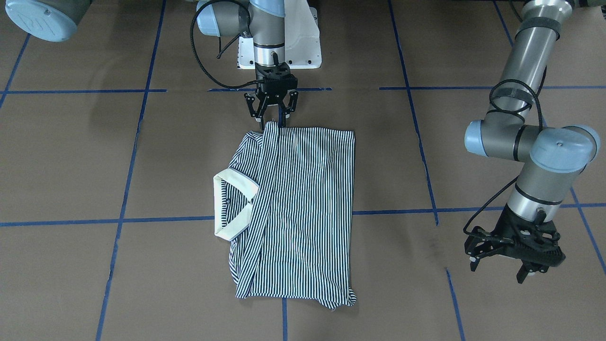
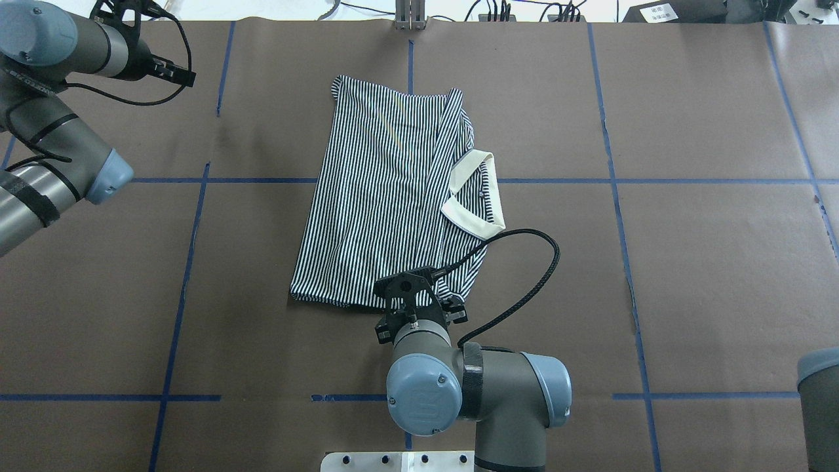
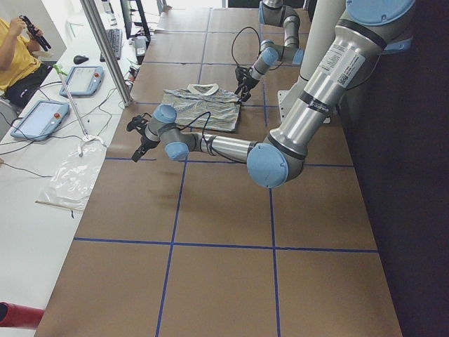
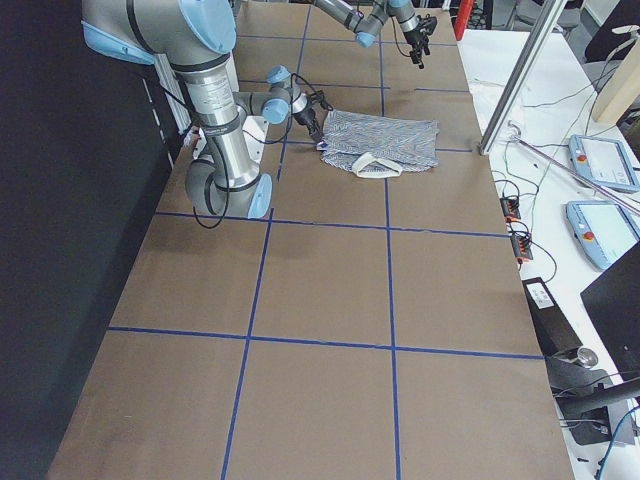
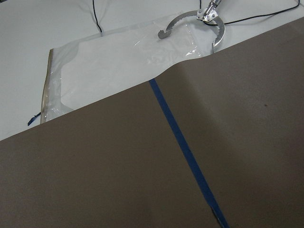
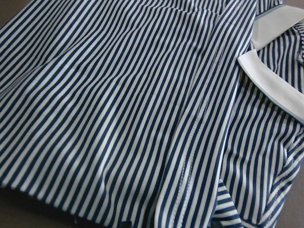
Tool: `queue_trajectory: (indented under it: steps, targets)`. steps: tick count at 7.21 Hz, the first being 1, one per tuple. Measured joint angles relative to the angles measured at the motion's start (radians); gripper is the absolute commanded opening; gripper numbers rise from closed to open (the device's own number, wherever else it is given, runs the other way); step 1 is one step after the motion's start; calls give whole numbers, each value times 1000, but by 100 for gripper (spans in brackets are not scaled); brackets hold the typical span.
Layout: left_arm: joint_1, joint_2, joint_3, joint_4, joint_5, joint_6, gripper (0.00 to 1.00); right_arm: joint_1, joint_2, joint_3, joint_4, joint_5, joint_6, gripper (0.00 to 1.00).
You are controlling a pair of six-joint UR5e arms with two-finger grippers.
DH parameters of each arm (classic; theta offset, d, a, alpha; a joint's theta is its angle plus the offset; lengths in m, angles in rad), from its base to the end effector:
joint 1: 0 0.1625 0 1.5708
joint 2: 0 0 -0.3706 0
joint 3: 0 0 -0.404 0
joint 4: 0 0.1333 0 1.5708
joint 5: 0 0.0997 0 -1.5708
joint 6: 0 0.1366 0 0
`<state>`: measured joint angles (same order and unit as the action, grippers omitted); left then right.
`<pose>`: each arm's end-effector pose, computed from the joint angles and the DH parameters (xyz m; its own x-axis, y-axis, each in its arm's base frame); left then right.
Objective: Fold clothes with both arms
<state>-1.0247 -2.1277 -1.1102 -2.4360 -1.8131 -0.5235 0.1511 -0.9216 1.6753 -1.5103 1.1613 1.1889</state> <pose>0.3108 -0.7049 0.4324 0.7786 0.3378 -0.5289 0.1062 0.7597 0.6416 -0.6422 -0.2876 0.1948 0.7879 -0.2259 0.5729 -0.1408 0.8396 0.5246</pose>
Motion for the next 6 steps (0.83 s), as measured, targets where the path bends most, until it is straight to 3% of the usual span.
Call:
queue_trajectory:
  steps: [1, 4, 6]
  targets:
    - [0, 0, 0, 0, 0, -1, 100, -1, 1, 1, -1, 3, -15, 26]
    - [4, 0, 1, 0, 1, -3, 100, -1, 1, 12, -13, 8, -46, 21]
    - [10, 0, 1, -1, 1, -12, 100, 1, 0, 23, -14, 8, -57, 8]
